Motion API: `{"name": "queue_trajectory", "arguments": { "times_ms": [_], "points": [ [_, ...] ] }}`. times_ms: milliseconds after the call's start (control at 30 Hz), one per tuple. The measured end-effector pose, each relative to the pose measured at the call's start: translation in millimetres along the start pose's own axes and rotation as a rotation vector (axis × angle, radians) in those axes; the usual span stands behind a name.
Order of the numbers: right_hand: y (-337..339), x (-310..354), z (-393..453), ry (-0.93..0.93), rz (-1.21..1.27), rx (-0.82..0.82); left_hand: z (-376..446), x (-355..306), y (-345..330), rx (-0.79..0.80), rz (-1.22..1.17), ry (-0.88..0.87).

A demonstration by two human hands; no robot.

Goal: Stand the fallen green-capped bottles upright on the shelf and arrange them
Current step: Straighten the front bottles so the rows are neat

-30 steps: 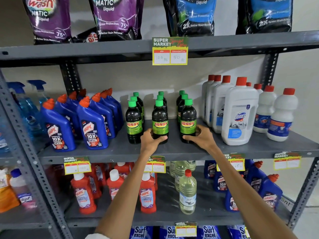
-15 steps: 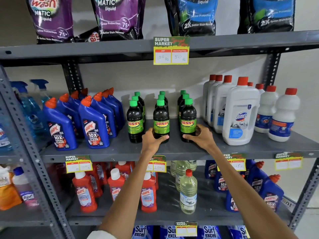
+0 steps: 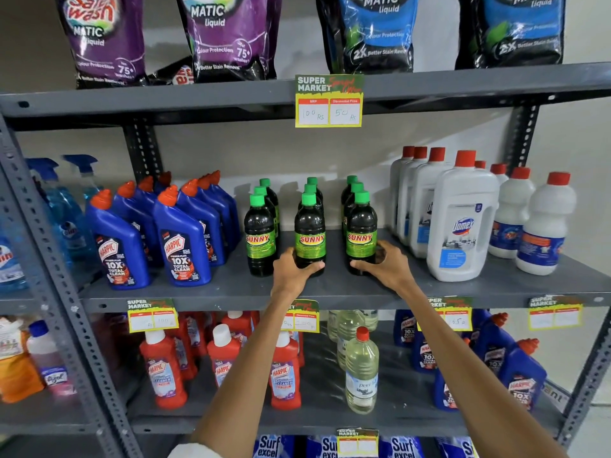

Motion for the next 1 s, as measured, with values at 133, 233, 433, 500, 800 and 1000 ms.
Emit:
{"name": "queue_trajectory", "arguments": {
  "times_ms": [133, 233, 433, 500, 800, 1000],
  "points": [
    [-2, 1, -2, -0.030, -0.043, 0.005, 0, -1, 0, 0.007, 0.005, 0.008],
    [3, 14, -18, 0.010, -0.063, -0.109, -10, -5, 5, 0.005, 0.026, 0.003],
    [-29, 46, -70, 0.250, -0.026, -0.197, -62, 12, 71, -0.385, -0.046, -0.083],
    [-70, 52, -60, 0.202, -0.118, -0.025, -56, 25, 95, -0.458, 0.005, -0.002],
    [-109, 47, -17, -0.115, -0.030, -0.026, 18, 67, 87, 0.110, 0.098, 0.249],
    [-109, 45, -18, -0.111, -0.002, -0.011, 16, 67, 84, 0.179, 0.069, 0.127]
  ]
}}
Point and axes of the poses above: each hand's wrist, its own z-axis towards the middle knuckle, its own y-axis out of the back of the hand, x = y × z, the point moved 10 cm from there along z, towards the middle knuckle, and after that the axes turned 11 degrees about z, right-handed, at the moved point
